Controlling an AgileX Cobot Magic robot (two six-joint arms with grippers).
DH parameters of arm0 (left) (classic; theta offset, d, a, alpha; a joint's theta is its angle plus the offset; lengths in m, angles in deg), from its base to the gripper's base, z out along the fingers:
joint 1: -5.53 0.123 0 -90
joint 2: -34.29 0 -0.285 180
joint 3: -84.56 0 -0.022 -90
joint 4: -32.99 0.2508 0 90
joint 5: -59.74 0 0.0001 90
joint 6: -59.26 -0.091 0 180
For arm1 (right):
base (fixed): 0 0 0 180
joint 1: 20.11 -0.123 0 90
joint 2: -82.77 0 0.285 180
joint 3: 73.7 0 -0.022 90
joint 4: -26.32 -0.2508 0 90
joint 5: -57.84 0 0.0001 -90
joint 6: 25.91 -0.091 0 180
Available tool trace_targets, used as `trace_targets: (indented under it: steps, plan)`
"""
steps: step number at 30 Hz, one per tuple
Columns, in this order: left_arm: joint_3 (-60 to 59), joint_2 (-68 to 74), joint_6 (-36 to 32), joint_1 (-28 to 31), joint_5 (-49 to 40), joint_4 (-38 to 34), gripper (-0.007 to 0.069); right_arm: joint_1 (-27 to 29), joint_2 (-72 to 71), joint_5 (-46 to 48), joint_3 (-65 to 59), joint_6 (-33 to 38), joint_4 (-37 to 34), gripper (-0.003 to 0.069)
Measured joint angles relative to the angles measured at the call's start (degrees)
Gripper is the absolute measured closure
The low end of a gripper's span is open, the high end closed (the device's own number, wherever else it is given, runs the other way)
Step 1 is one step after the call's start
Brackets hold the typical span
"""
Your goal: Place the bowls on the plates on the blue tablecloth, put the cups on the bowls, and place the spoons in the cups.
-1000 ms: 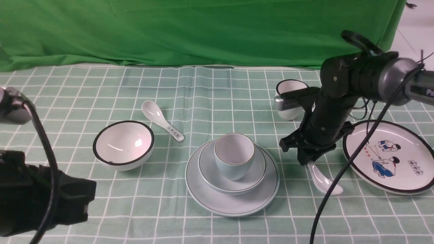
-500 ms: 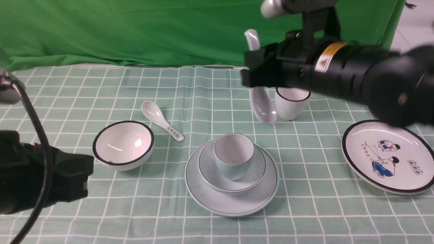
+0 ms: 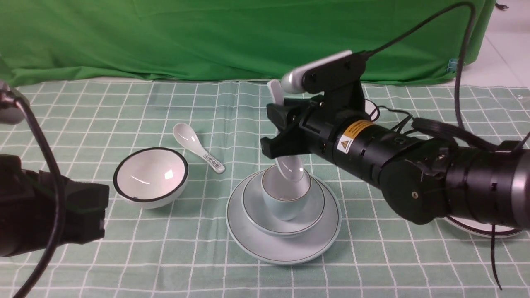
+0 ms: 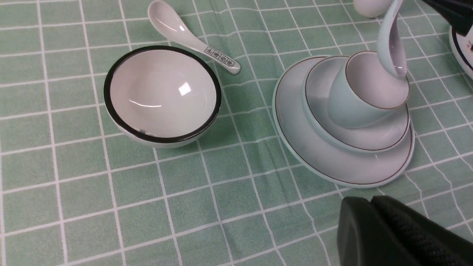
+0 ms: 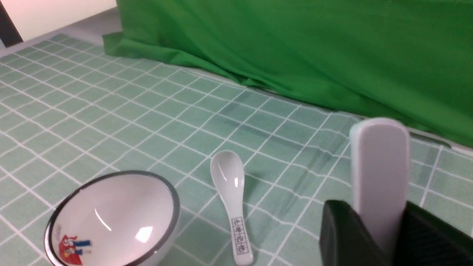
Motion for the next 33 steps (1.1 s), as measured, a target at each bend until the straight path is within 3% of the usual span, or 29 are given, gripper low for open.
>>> trace_targets:
  steps: [9, 17, 22, 23, 30, 31, 33]
  plan:
    - [0.0, 0.0, 0.11, 0.0, 0.0, 0.42, 0.0616, -0.98, 3.15, 0.93, 0.0, -0.04, -0.01, 0.0488]
    - [0.0, 0.0, 0.11, 0.0, 0.0, 0.47, 0.0616, -1.08, 3.62, 3.82, 0.0, -0.19, -0.01, 0.0386]
    - [0.0, 0.0, 0.36, 0.0, -0.05, 0.47, 0.0616, -1.02, -2.83, 19.54, 0.0, 2.21, -0.07, 0.0376]
    - [0.0, 0.0, 0.59, 0.0, -0.05, 0.47, 0.0616, -0.63, -9.03, 28.28, 0.0, 3.7, -0.01, 0.0393]
    - [0.0, 0.0, 0.71, 0.0, -0.05, 1.48, 0.0616, 3.58, -32.11, 46.49, 0.0, 4.43, 2.43, 0.0568]
    - [0.0, 0.0, 0.71, 0.0, 0.01, 2.09, 0.0616, 5.68, -40.27, 50.98, 0.0, 3.83, 4.36, 0.0617]
    - [0.0, 0.0, 0.75, 0.0, 1.1, 3.02, 0.0616, 8.43, -51.64, 56.4, -0.66, 1.7, 7.64, 0.0633]
